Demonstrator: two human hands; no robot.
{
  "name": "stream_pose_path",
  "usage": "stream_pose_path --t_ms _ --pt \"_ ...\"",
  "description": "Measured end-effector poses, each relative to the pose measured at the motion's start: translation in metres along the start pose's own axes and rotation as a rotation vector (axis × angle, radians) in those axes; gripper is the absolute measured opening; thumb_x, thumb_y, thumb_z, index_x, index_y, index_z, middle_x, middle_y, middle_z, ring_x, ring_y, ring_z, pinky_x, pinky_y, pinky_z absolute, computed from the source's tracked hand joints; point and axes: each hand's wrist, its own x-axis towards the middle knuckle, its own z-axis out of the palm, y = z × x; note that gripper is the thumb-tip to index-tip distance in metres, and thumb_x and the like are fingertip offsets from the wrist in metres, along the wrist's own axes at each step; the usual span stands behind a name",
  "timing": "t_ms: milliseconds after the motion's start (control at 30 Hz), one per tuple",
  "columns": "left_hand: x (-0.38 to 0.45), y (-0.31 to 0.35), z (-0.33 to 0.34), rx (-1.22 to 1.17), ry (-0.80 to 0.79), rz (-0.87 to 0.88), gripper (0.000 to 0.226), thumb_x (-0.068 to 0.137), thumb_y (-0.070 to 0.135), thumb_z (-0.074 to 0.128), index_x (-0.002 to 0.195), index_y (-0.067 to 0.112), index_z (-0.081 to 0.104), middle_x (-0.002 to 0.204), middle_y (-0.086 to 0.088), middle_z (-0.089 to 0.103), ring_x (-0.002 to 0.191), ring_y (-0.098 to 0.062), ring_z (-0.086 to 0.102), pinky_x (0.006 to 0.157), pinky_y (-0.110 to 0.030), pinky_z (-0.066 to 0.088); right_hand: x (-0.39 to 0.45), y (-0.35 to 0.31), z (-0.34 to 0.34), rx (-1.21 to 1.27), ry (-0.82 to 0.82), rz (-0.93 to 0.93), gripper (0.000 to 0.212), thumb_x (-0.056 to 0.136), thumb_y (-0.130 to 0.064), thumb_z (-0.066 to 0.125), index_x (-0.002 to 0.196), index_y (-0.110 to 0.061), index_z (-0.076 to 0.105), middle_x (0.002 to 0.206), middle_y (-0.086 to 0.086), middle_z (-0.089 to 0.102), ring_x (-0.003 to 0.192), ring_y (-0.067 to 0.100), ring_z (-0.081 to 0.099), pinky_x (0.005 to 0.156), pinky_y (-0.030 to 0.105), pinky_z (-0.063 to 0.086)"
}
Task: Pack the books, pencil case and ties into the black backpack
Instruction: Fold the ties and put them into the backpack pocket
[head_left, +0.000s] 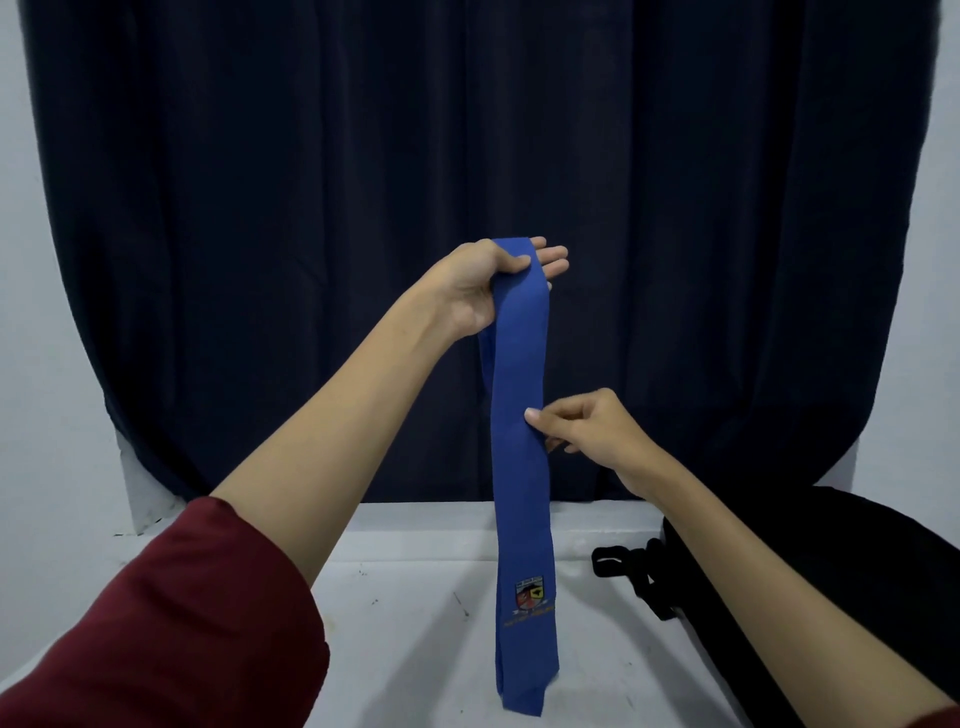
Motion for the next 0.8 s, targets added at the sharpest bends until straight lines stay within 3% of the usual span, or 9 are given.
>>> stream_pose_path --t_ms 133,333,500,600,700,800 --pt "-0.002 -0.002 0.003 -0.017 0.002 0.019 0.039 0.096 -0.010 0.032 0.132 -0.004 0.046 0.131 -0.015 0.057 0.119 -0.023 0.058 0.079 -0.023 0.055 0.000 -0.005 -0.003 0.089 0.070 -0.059 0.014 0.085 -0.027 0.067 0.077 -0.018 0.072 0.074 -0.010 0.070 0.064 0.002 0.062 0.061 0.011 0.046" --pt "0.000 -0.001 0.004 -0.111 0.044 0.067 0.036 0.098 -0.008 0.032 0.131 -0.006 0.046 0.131 -0.019 0.057 0.119 -0.024 0.057 0.077 -0.023 0.054 0.003 -0.016 -0.010 0.292 -0.039 -0.054 0.026 0.090 -0.026 0.061 0.098 -0.001 0.067 0.098 0.005 0.071 0.089 0.014 0.067 0.082 0.028 0.053" --pt "0.006 -0.006 -0.013 -0.064 0.182 0.112 0.031 0.100 -0.002 0.034 0.127 -0.009 0.048 0.127 -0.020 0.059 0.115 -0.025 0.060 0.079 -0.024 0.054 0.001 -0.019 -0.013 0.402 -0.093 -0.039 0.018 0.087 -0.027 0.061 0.082 -0.011 0.063 0.082 0.001 0.070 0.077 0.018 0.065 0.073 0.027 0.050" --pt "0.006 -0.019 -0.031 -0.013 0.270 0.087 0.026 0.101 0.003 0.037 0.119 -0.010 0.052 0.123 -0.022 0.061 0.103 -0.024 0.065 0.076 -0.025 0.055 0.002 -0.024 -0.017 0.336 -0.036 -0.035 0.019 0.091 -0.023 0.060 0.074 -0.013 0.062 0.072 -0.004 0.067 0.066 0.011 0.061 0.069 0.025 0.046" --pt "0.005 -0.033 -0.049 -0.013 0.340 0.043 0.020 0.101 0.006 0.039 0.102 -0.006 0.054 0.119 -0.023 0.062 0.083 -0.020 0.067 0.064 -0.023 0.056 0.006 -0.032 -0.022 0.308 -0.010 -0.032 0.019 0.089 -0.021 0.063 0.071 -0.015 0.061 0.069 -0.007 0.066 0.062 0.006 0.059 0.067 0.024 0.043" --pt "0.003 -0.044 -0.060 -0.064 0.365 0.006 0.022 0.101 0.006 0.039 0.109 -0.008 0.054 0.118 -0.023 0.063 0.080 -0.020 0.067 0.061 -0.022 0.057 0.006 -0.036 -0.023 0.236 -0.073 -0.025 0.016 0.081 -0.022 0.071 0.073 -0.014 0.061 0.075 -0.002 0.067 0.068 0.009 0.060 0.071 0.024 0.045"
